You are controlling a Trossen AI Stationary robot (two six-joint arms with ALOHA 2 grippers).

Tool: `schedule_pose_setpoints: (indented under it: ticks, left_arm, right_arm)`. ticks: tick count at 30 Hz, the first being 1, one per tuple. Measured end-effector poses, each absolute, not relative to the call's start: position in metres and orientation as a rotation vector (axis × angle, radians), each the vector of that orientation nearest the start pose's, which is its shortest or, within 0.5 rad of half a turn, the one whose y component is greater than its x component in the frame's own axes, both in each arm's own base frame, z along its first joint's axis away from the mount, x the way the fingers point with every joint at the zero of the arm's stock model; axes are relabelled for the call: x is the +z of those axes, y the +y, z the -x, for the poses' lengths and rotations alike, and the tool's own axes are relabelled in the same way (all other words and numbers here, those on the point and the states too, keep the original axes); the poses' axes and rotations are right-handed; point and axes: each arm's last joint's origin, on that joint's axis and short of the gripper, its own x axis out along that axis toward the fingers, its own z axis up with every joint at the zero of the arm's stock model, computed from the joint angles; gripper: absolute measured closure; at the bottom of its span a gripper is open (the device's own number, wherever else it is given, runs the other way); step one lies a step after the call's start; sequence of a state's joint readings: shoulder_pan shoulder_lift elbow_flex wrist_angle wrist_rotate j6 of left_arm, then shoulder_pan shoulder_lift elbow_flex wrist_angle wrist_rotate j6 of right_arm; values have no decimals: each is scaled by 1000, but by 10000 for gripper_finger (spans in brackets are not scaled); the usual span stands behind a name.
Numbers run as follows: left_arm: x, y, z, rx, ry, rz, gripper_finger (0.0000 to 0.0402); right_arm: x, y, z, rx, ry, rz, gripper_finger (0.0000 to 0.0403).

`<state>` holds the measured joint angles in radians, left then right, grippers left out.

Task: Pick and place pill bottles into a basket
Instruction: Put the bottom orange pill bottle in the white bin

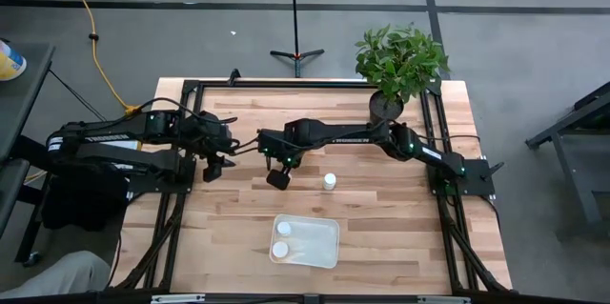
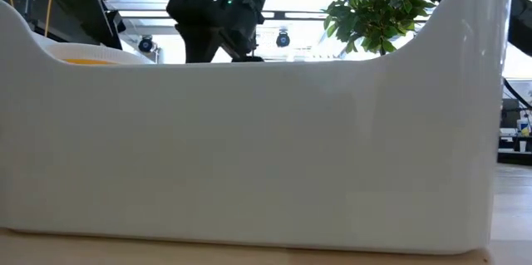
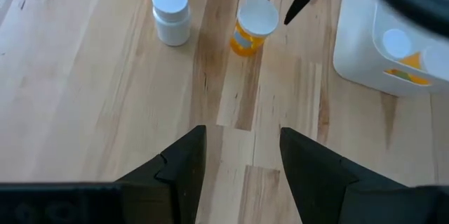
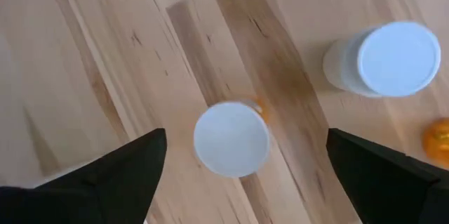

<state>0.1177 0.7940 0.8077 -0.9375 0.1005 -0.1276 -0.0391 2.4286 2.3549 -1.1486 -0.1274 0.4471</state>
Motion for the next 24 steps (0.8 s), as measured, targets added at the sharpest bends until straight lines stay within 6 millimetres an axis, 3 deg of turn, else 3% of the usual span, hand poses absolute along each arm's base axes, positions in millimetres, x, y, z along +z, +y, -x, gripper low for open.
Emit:
schedule_pose_setpoints:
  ticks: [14,24]
  left_arm:
    - [278,13,-136,73,922,219,186]
    - [278,13,-136,74,922,220,186]
  right_arm:
    - [196,-12,-509,-187,1283,-549,20]
    - [193,-7,-513,-169,1265,-545,35]
